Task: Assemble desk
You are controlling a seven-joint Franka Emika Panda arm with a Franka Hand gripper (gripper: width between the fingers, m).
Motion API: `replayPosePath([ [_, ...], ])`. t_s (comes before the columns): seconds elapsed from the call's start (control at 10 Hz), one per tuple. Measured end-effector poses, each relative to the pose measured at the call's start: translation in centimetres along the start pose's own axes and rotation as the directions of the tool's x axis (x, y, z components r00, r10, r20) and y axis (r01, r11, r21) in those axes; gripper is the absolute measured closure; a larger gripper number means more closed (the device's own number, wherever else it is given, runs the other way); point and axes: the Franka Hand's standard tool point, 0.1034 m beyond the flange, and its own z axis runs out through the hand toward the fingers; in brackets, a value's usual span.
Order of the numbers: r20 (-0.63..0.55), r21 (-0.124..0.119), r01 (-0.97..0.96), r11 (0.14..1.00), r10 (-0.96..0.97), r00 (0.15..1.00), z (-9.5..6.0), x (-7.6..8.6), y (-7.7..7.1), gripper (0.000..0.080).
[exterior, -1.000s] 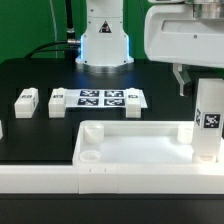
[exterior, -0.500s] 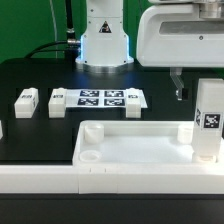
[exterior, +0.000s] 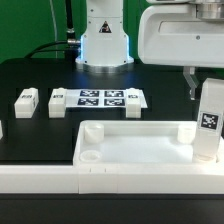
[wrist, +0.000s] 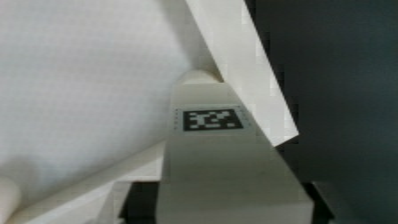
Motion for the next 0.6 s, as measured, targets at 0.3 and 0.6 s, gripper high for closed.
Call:
replayPosePath([
  [0.3, 0.037, 0.007, -0.506, 0.862, 0.506, 0.862, -0.01, -0.50, -0.10, 0.0508],
  [0.6, 0.065, 0.010, -0.736, 0.677, 0.734, 0.676, 0.01, -0.21, -0.21, 0.0508],
])
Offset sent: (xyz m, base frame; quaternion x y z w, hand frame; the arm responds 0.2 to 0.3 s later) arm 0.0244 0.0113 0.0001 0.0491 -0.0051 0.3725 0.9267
